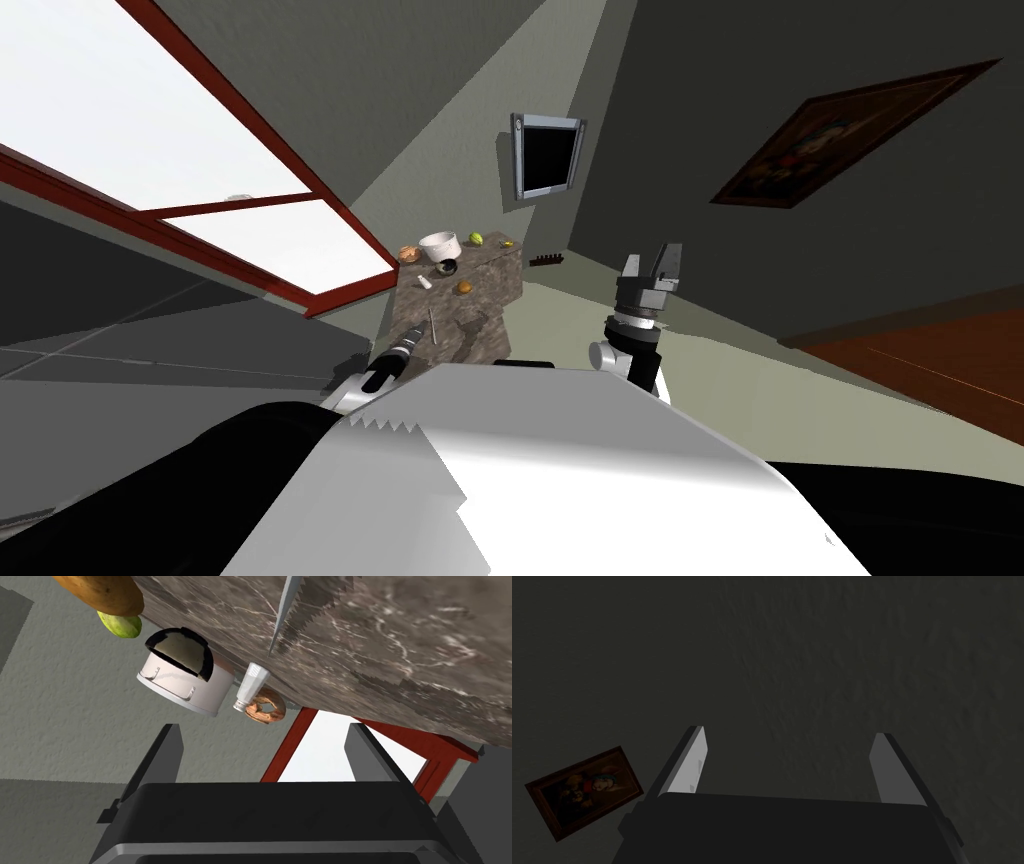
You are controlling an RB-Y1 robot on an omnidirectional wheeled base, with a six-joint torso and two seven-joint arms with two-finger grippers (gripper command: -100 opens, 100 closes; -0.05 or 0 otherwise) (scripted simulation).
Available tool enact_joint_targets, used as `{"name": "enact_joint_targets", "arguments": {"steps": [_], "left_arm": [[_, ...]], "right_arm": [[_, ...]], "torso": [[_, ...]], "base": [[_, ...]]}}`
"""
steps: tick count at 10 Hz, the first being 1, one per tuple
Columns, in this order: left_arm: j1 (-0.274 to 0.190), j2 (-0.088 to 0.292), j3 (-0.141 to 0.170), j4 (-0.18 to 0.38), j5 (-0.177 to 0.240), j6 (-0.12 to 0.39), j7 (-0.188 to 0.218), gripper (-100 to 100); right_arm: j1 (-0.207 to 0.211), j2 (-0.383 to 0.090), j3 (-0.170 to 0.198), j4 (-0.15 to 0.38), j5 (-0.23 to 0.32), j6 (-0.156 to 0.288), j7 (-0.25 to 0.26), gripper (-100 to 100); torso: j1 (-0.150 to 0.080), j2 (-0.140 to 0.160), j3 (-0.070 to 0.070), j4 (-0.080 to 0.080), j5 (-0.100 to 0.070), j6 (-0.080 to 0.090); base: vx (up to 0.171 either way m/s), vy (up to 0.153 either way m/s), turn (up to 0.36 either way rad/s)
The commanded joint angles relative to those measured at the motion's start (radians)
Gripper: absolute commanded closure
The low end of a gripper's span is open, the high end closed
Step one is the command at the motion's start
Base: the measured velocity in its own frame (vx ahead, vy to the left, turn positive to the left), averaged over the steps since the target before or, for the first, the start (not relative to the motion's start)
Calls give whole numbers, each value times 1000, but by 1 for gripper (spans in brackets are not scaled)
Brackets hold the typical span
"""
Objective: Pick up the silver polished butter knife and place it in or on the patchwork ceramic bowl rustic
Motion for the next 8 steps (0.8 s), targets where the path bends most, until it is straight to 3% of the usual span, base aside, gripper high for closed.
{"name": "enact_joint_targets", "arguments": {"steps": [1,8], "left_arm": [[4,14,-1,1,-2,33,-3,-100],[88,127,-17,36,-42,227,-37,-100]], "right_arm": [[0,0,0,0,0,0,0,0],[0,0,0,0,0,0,0,0]], "torso": [[0,0,0,0,0,0],[-1,-1,0,0,0,0]], "base": [[14,-23,-86],[30,-37,-144]]}}
